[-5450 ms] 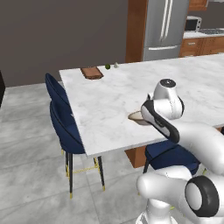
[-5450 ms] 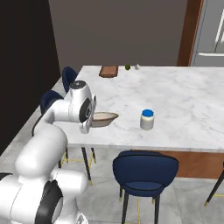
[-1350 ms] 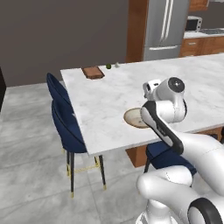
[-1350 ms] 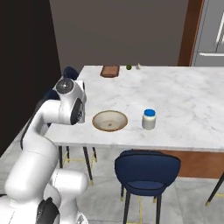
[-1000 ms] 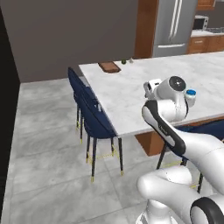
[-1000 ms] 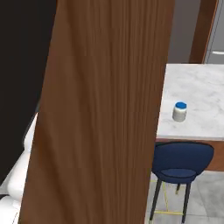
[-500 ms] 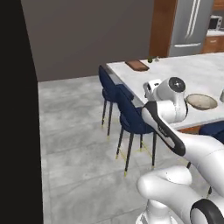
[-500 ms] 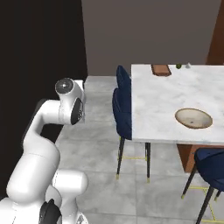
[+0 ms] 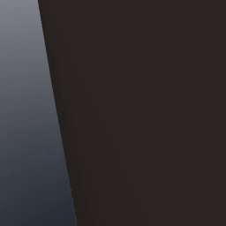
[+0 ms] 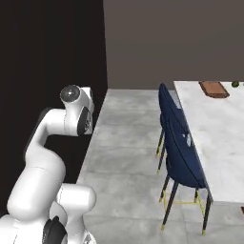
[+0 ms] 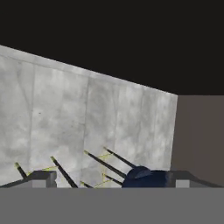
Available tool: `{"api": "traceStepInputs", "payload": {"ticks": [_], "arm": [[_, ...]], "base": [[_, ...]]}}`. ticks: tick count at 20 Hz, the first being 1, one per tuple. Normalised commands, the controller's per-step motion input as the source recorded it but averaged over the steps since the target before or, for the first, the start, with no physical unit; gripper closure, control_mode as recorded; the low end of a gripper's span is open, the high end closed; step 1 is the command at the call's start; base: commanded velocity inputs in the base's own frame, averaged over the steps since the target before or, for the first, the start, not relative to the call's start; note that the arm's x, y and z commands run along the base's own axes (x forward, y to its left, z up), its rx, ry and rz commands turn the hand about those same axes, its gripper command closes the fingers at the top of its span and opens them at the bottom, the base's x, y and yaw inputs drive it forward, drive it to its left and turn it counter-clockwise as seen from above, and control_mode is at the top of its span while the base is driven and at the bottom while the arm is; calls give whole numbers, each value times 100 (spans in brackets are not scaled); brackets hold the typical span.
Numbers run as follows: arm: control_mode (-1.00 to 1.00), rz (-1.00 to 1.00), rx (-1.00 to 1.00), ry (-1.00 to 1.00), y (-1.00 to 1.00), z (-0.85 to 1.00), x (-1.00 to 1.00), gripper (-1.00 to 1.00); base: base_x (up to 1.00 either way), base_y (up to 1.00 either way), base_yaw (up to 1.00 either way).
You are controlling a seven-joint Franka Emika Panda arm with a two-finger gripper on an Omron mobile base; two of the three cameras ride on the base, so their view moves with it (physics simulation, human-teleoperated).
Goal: Open the cabinet. Place the bowl and condiment on the counter. Then place the lime and garlic on the cutting board.
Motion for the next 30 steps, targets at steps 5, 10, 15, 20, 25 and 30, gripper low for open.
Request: {"api": "traceStepInputs", "payload": {"ticks": [5, 10, 15, 20, 25, 30], "arm": [[100, 0, 0, 0, 0, 0, 0, -100], [100, 0, 0, 0, 0, 0, 0, -100], [100, 0, 0, 0, 0, 0, 0, -100], [100, 0, 0, 0, 0, 0, 0, -100], [100, 0, 0, 0, 0, 0, 0, -100], [100, 0, 0, 0, 0, 0, 0, -100]], "base": [[100, 100, -6], [100, 96, -10], [100, 47, -2], [100, 3, 0], [100, 0, 0], [100, 2, 0]]}}
